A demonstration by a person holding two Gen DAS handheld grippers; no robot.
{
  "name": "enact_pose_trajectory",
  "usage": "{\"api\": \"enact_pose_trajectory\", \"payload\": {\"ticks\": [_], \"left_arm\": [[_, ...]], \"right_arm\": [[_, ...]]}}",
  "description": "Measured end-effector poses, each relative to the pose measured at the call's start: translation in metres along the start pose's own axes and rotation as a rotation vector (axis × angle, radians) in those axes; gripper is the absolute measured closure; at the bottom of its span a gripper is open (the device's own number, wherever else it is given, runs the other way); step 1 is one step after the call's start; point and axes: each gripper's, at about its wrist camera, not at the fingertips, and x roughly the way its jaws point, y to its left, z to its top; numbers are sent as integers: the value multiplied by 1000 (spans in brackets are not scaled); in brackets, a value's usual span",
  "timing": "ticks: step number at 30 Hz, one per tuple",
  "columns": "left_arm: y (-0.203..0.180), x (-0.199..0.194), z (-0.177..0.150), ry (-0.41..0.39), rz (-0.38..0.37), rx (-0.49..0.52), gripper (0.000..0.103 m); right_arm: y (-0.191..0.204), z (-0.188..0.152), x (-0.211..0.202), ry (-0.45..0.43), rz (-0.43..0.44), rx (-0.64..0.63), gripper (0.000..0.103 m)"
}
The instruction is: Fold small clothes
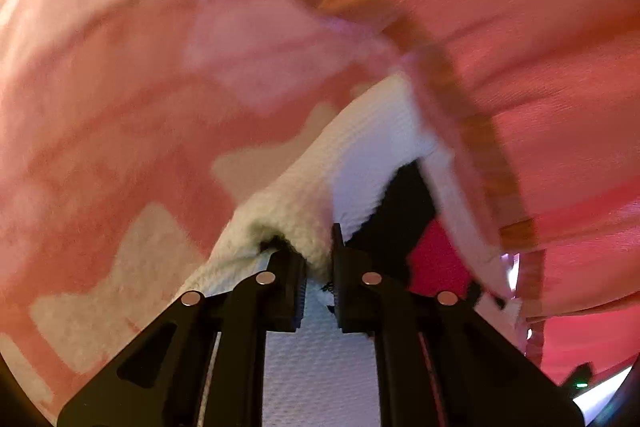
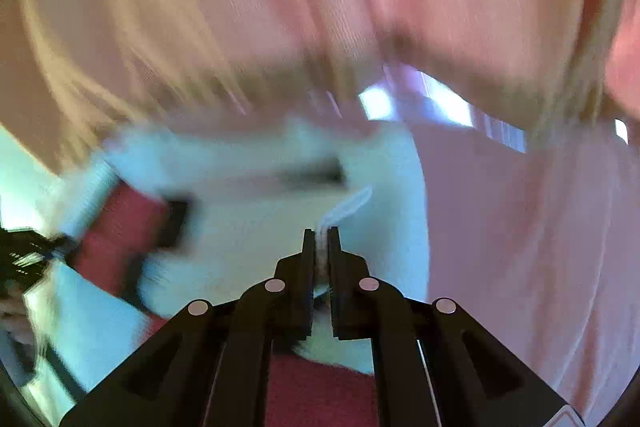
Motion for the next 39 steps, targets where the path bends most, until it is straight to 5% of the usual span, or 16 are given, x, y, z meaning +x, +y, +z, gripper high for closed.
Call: {"api": "enact_pose_trajectory", "payload": {"ticks": [4,6,9,13,15,21,25,26,27,28,33,36,39], "left_arm": [[-14,-14,2,-61,12,69,93],[-14,-2,-2,-3,26,79,92],[-15,17,-15,88,65,90,92],[-34,2,-27,40,125,170,90],[-43,-8,-34,16,113,198,88],[-62,-1,-72,98,99,241,87],[-65,17,-85,121,163,258,87],[-64,22,-85,120,178,257,87],[-63,26,-85,109,188,259,88],[-66,27,-86,81,205,283,87],[-66,24,-89,78,219,319,87],[-67,22,-89,86,220,313,87],[-68,21,-91,83,230,327,87]], "right_arm": [[2,24,-37,-138,25,-13,98],[-15,12,-14,-78,-44,-8,98],[-55,-31,53,214,-100,61,97],[-55,-22,11,129,-112,-6,89],[-58,-24,-12,97,-133,-37,73],[-56,-63,5,244,-148,-180,72],[-45,-67,5,182,-159,-251,72],[-46,-65,9,179,-150,-232,73],[-47,-64,12,186,-145,-219,94],[-52,-62,13,188,-160,-209,101],[-92,-49,-9,127,-253,-87,103],[-121,-57,-5,213,-185,28,100],[-97,-60,-16,187,-97,-34,83]]}}
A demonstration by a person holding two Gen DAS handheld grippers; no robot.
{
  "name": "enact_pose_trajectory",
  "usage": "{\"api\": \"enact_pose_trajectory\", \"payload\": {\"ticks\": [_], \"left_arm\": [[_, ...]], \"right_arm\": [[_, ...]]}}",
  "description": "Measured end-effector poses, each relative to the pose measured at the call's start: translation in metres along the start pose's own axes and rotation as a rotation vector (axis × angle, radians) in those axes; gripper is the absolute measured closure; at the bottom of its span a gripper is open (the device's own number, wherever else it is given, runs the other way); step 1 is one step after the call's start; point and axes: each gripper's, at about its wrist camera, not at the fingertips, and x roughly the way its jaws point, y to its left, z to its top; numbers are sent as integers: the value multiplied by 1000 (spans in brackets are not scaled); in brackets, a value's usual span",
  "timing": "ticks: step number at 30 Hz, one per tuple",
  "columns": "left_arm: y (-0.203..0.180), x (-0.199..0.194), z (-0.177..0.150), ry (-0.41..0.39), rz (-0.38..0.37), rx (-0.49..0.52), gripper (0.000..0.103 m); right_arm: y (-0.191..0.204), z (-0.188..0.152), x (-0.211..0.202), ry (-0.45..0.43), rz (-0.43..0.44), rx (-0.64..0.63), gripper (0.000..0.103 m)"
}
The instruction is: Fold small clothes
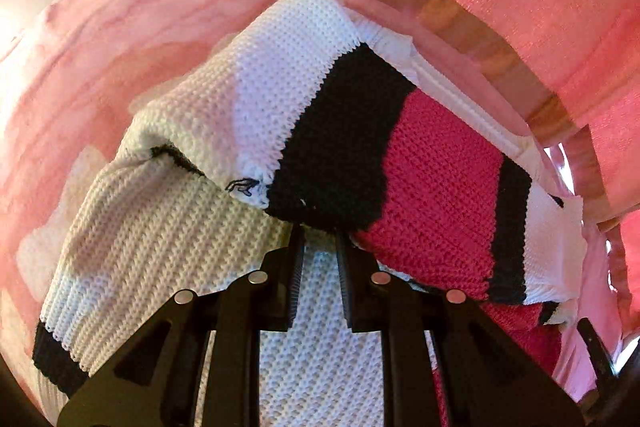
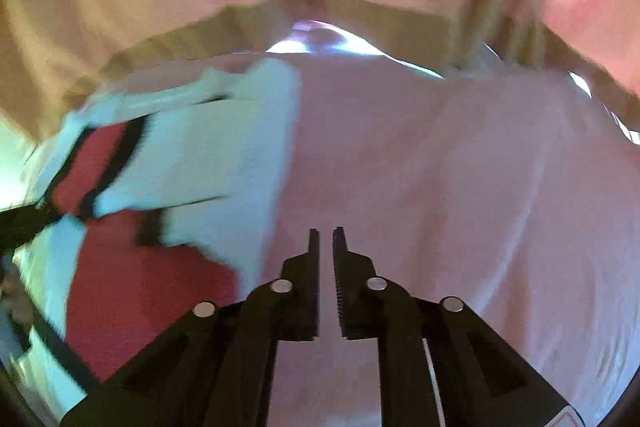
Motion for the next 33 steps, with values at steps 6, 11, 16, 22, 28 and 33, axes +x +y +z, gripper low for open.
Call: {"api": "enact_pose_trajectory", "payload": {"ticks": [6,11,16,22,28,33], "left_arm": [[-3,4,0,-2,11,10,87],[-1,5,2,10,3,18,86],[-2,7,4,9,12,31,86],[7,-34,-11,11,-83,83,85],[72,-115,-57,-89,-61,129,35],[156,-136,-128,-54,-3,-10,34]], "right_arm": [[54,-12,19,11,-41,-188,55],[14,0,17,5,-56,26,91],[4,-16,26,48,-72,35,90],[19,-26,-46,-1,71,98,79],[34,-108,-93,38,155,158,46],[47,-199,-96,148,235,229,46]]}}
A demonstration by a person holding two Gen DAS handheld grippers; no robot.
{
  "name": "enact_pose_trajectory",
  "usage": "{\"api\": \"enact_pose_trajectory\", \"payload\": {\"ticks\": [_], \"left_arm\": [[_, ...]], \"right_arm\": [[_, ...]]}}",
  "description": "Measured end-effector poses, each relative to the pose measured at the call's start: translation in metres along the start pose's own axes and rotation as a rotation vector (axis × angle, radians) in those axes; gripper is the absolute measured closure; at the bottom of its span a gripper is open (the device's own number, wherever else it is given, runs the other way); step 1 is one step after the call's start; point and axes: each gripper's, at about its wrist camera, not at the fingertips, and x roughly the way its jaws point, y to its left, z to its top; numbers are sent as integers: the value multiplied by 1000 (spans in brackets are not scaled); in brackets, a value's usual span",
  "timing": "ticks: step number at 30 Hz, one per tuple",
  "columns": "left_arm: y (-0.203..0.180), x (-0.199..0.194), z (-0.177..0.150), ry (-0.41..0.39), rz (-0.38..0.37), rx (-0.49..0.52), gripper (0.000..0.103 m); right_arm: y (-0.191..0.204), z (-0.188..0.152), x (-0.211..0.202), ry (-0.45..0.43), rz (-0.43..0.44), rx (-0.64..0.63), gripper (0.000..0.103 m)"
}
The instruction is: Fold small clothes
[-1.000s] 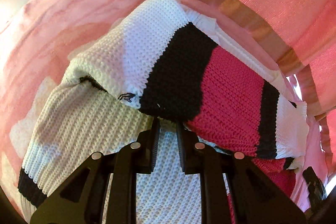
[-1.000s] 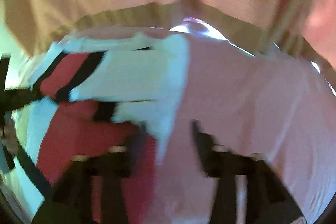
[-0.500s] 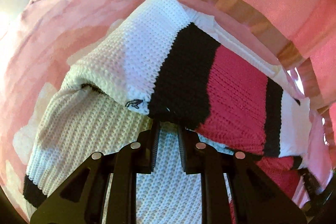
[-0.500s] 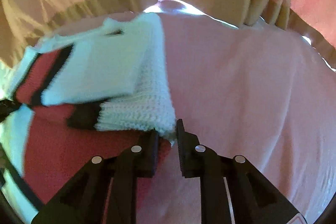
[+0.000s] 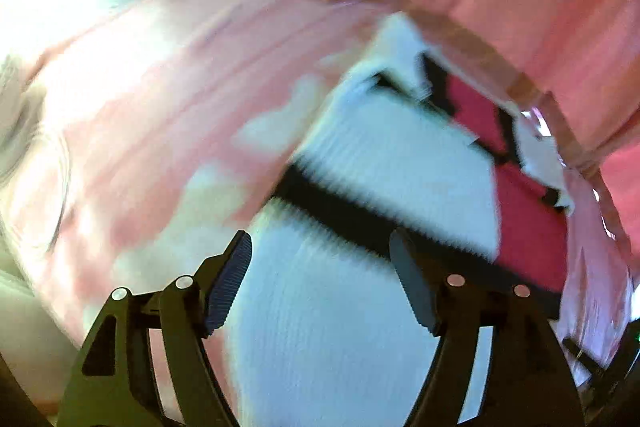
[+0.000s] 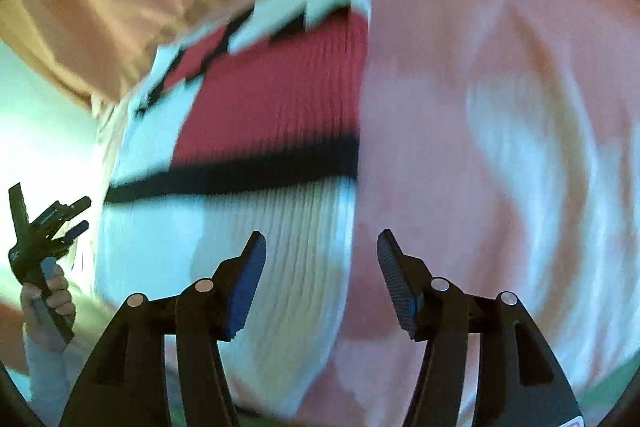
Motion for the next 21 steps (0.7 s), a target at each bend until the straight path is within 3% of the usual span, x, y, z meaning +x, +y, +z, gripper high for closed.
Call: {"api": "enact_pose_trajectory", "payload": {"ticks": [4,8,9,10,11,12,13,15,19,21], "left_arm": [[32,8,-27,97,-47,-115,34],[25,7,-36,81,-47,-70,37],[20,8,-37,79,-36,-45,41],[17,8,-38,77,-29,-31,53],[14,10,-39,87,-49,-18,76],[10,14,-39,115,-66,-8,91],[8,13,-38,123,-68,-3,95],[4,-1,-38,102,-76,17,96],[-6,-62,-50,66,-167,69,96],[-11,-75,-67,99,-190,87,96]], "right_arm": [[21,-42,1,-6,12,-42,44],[34,-53,2,-46,-2,-48,44],[35,-52,3,-49,6,-40,49],[34,-53,4,-46,24,-31,59],[34,-51,7,-39,34,-30,94],[35,-50,8,-34,22,-31,95],[33,-47,6,-44,21,-22,96],[30,-40,-16,-99,5,-22,96],[21,-32,-102,-237,-38,-74,97],[13,-40,-120,-225,-81,-88,97]]}}
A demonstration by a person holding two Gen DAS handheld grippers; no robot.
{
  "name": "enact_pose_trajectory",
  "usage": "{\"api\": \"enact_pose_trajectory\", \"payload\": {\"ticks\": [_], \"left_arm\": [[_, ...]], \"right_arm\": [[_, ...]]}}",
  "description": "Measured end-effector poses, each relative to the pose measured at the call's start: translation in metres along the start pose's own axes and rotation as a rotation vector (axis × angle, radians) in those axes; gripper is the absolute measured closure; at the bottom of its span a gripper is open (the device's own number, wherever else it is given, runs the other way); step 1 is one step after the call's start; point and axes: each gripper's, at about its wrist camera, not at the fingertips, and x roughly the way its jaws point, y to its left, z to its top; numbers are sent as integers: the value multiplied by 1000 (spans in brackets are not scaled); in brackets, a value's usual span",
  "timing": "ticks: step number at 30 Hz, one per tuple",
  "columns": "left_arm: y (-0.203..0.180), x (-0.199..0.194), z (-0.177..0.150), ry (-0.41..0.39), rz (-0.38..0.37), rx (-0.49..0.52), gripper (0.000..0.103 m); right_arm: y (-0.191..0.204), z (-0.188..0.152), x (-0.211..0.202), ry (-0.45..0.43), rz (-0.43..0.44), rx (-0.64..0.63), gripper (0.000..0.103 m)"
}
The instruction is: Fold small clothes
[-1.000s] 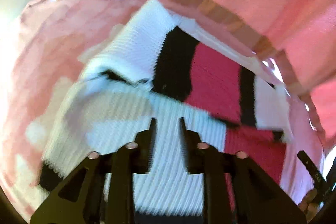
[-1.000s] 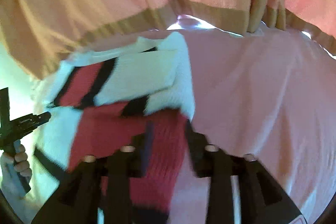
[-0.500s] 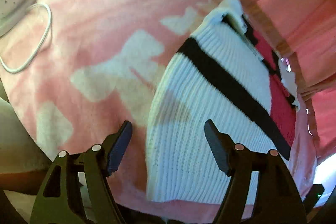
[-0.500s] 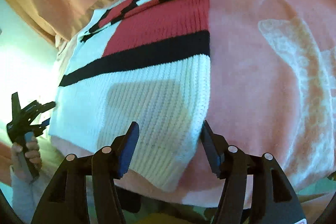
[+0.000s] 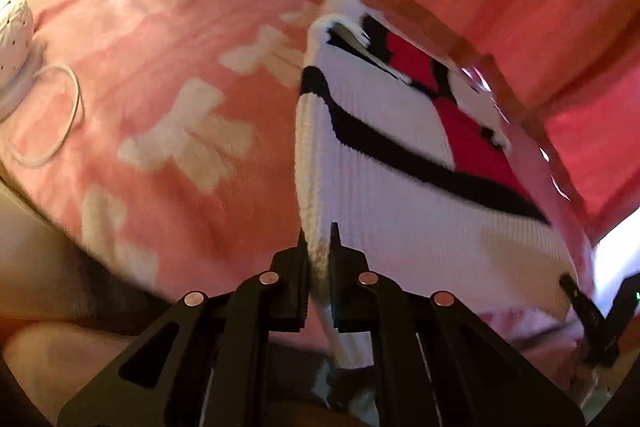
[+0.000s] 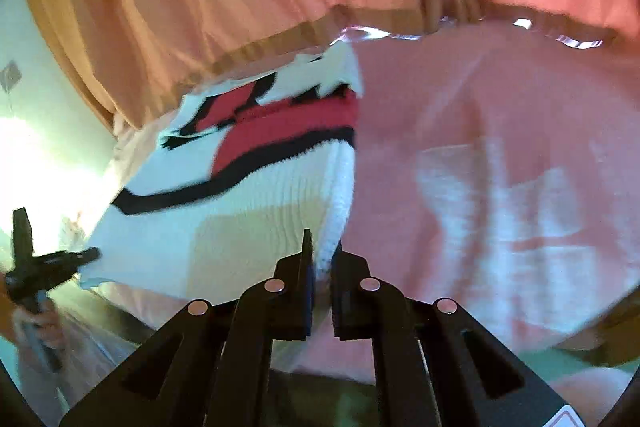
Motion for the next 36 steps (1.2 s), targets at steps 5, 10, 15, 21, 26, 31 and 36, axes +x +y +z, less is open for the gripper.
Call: {"api": "enact_pose_trajectory", "payload": {"ticks": [5,10,15,21,26,31,36], "left_arm": [[2,23,-50,78,66,10,96],[12,45,-76,73,120,-24,92],[18,46,-78,18,149,-85,53],[8,60,-82,48,94,-82,46],[-2,45,-79,47,58,-30,94],[-17,-22,-82,-45,-3,50,94],[-36,-93,-96,-110,-109,110,94]], "right_arm": [[-12,-42,25,144,-90,33,97],[-1,-53,52,192,-132,10,93],[-4,-57,63,218,-106,83,67],[3,-65,65,200,-105,73,81],[-6,-62,37,129,-55,131,96],[7,-63,-29,27,-7,107,97],[18,-67,-95,-44,13,58,98]]}}
